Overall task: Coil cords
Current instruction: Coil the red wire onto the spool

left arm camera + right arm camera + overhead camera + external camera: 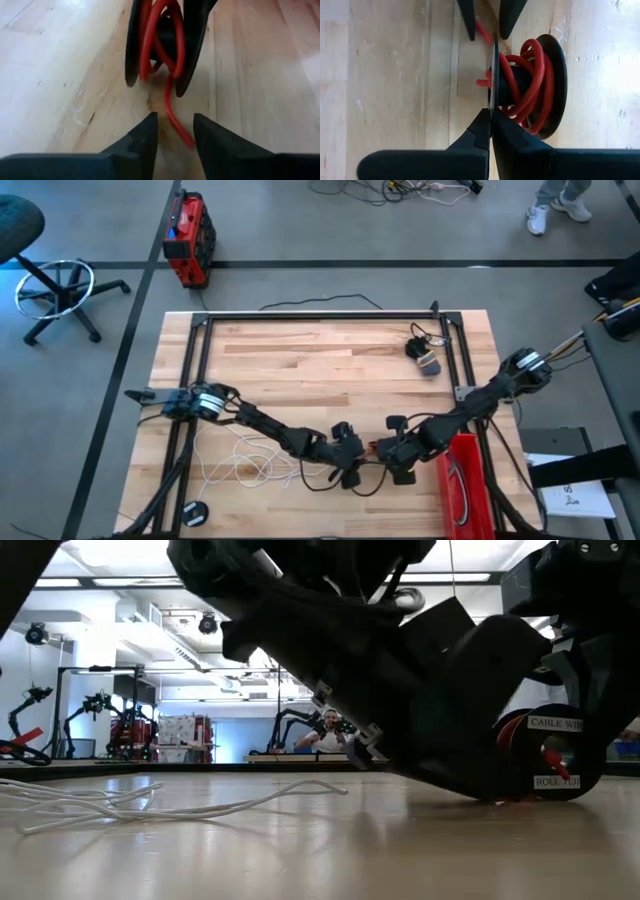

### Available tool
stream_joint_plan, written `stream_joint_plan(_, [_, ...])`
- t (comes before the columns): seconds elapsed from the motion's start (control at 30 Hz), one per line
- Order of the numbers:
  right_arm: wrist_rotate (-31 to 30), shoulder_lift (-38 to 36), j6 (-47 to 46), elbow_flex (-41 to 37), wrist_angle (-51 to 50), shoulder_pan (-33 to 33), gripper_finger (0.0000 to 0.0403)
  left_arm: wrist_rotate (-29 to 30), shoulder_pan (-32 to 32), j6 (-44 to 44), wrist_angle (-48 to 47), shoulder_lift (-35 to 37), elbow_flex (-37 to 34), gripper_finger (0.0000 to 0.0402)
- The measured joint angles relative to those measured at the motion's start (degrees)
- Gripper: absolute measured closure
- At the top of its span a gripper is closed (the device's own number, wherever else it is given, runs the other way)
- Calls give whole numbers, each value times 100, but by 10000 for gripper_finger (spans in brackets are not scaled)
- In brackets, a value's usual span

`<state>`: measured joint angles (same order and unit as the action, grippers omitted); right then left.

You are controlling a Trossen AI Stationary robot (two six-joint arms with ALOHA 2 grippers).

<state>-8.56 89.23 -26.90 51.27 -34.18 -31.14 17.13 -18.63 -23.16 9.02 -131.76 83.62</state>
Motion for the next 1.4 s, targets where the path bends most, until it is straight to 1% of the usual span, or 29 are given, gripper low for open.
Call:
stream_joint_plan(0.1, [15,-27,1,0,-14,0,403,106,7,15,-154,-31,21,319])
stream_joint_plan(0.2, [24,-77,1,-2,-56,0,403,156,5,2,-417,-25,34,381])
stream_joint_plan(0.23, [20,-97,1,-2,-73,-2,403,167,1,4,-481,-14,34,390])
stream_joint_plan(0.5, [-24,-190,-37,0,-301,-34,403,183,-14,275,-1447,321,10,400])
stream_joint_plan(0.73, [106,-207,-61,2,-518,-52,403,183,-20,486,-1858,433,-1,401])
stream_joint_plan(1.03, [248,-207,-163,2,-583,-57,403,192,-20,643,-1891,448,-6,399])
stream_joint_plan(1.17, [261,-207,-166,2,-597,-59,403,186,-20,721,-1893,475,-20,388])
stream_joint_plan(1.27, [381,-194,-183,-12,-757,-63,403,185,-24,794,-1897,550,-39,380])
stream_joint_plan(1.4, [430,-118,-179,-26,-664,-70,403,154,-33,954,-2012,698,-59,364])
